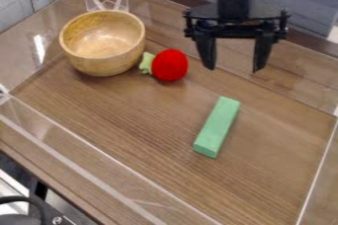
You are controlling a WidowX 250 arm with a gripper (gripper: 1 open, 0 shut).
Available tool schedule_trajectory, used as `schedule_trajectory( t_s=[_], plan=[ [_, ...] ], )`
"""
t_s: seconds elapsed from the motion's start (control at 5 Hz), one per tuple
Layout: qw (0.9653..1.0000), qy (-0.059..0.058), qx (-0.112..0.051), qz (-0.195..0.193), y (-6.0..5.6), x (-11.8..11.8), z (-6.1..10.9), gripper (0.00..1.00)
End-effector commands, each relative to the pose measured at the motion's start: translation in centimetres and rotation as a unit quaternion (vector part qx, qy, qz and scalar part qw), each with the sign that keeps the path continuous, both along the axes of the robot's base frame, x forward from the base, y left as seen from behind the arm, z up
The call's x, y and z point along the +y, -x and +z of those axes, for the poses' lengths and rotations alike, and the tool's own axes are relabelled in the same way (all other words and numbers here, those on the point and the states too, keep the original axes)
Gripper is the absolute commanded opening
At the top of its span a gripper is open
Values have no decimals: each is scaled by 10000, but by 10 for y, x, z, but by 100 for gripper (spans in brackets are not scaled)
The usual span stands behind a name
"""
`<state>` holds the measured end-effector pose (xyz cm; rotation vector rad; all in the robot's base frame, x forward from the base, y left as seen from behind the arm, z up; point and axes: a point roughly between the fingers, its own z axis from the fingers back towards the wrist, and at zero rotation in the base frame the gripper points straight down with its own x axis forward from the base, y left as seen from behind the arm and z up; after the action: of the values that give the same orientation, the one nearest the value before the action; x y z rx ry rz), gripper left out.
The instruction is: Move the red object to the left side of the table
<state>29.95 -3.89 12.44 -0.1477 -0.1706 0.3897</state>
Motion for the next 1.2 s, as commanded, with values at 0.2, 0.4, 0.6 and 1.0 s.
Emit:
schedule_trajectory(
  t_s=[0.2, 0.4, 0.6, 1.0],
  plan=[
    [9998, -59, -154, 80, 17, -19, 8, 100],
    [9998, -125, -132, 28, 16, -36, 3, 100],
    [9995, -170, -145, -227, 9, -24, -1, 100],
    [9996, -220, -17, -195, 4, -14, -16, 100]
  ],
)
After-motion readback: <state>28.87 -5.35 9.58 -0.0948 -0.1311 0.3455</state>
